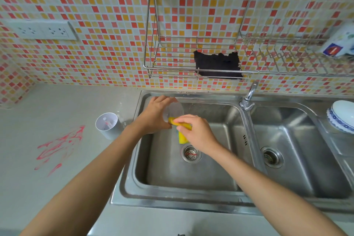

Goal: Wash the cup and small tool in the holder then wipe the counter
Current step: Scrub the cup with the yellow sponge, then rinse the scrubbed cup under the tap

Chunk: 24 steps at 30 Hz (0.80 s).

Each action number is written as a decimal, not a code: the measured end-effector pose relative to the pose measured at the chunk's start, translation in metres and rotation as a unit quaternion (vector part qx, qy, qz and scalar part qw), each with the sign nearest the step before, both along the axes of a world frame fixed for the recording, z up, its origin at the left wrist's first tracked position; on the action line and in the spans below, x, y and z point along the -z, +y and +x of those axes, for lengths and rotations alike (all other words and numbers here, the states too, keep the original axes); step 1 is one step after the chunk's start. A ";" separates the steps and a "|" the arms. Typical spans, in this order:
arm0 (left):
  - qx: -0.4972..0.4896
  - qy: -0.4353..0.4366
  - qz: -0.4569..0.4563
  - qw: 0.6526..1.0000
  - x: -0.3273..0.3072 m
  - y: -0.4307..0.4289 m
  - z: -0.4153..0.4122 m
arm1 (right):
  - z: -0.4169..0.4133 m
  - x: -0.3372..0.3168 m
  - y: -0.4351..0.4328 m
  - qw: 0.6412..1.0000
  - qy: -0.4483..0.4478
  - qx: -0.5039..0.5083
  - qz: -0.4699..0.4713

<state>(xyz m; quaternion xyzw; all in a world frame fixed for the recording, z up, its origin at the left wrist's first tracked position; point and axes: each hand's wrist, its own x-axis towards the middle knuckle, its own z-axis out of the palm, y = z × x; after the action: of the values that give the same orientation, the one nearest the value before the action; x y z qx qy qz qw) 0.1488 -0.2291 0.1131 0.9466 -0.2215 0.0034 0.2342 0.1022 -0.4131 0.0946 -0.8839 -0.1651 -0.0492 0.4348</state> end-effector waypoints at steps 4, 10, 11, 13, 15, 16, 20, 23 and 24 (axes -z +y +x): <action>0.003 0.030 -0.030 0.999 0.001 0.011 -0.004 | 0.008 0.002 0.000 0.993 -0.085 -0.015 -0.082; 0.020 0.046 -0.040 0.998 -0.008 0.024 0.000 | 0.003 0.006 0.020 0.977 -0.154 0.022 -0.144; 0.027 0.046 -0.031 0.998 -0.007 0.026 0.002 | 0.002 0.006 0.024 0.985 -0.113 0.014 -0.133; 0.043 0.046 -0.019 0.998 -0.004 0.028 0.004 | -0.001 -0.002 0.028 0.994 -0.001 0.008 -0.113; 0.041 0.052 -0.049 0.997 -0.003 0.031 0.003 | 0.002 -0.017 0.027 0.996 0.056 0.046 -0.058; 0.038 0.053 -0.070 0.995 -0.001 0.034 0.003 | 0.005 -0.027 0.026 0.996 0.057 0.073 -0.018; 0.050 0.046 -0.107 0.992 0.002 0.047 0.007 | 0.026 -0.084 0.036 0.979 -0.016 0.159 0.129; 0.054 0.063 -0.120 0.989 0.002 0.051 0.015 | 0.061 -0.123 0.050 0.965 -0.071 0.205 0.145; 0.052 0.065 -0.126 0.989 0.001 0.050 0.018 | 0.075 -0.133 0.055 0.963 -0.077 0.216 0.139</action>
<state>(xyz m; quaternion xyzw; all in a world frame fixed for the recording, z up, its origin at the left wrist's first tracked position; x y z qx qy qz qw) 0.1670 -0.1787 0.1117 0.8949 -0.2527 -0.0427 0.3653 0.1776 -0.3586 0.2277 -0.8230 0.0050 -0.2326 0.5182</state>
